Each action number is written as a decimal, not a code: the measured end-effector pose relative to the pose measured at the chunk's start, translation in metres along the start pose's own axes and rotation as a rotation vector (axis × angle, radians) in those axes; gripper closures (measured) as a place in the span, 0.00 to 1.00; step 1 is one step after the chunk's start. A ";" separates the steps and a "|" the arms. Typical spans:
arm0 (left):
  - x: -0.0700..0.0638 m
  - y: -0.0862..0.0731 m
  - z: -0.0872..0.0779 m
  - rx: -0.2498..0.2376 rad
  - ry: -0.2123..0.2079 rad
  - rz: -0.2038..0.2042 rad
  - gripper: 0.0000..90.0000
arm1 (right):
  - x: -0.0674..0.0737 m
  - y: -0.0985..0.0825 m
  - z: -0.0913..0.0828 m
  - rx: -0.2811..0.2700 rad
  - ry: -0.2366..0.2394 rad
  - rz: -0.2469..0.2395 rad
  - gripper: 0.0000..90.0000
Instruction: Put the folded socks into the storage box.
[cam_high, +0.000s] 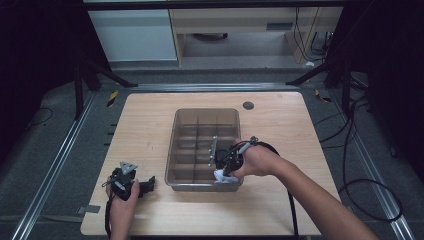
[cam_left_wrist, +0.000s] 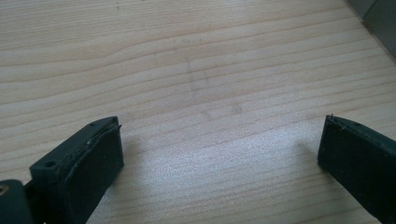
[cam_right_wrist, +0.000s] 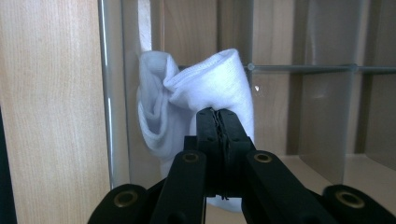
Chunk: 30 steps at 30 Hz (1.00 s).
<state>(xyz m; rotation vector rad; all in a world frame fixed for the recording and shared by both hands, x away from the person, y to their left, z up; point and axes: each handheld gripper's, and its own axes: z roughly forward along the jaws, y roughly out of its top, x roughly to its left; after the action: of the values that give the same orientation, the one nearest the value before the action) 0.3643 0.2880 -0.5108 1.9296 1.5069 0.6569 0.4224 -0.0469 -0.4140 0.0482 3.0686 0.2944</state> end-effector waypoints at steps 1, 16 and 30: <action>0.000 0.000 0.000 0.000 0.000 0.000 0.00 | 0.000 0.000 0.001 0.001 0.000 -0.004 0.99; 0.000 0.000 0.000 0.001 0.000 0.001 0.00 | 0.000 -0.001 0.012 0.019 0.007 0.000 1.00; 0.000 0.000 0.000 0.001 0.001 0.002 0.00 | 0.002 0.001 0.022 0.046 0.006 -0.002 1.00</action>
<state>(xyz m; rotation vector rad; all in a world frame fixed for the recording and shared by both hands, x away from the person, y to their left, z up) 0.3641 0.2880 -0.5107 1.9326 1.5061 0.6580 0.4222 -0.0417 -0.4357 0.0459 3.0815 0.2245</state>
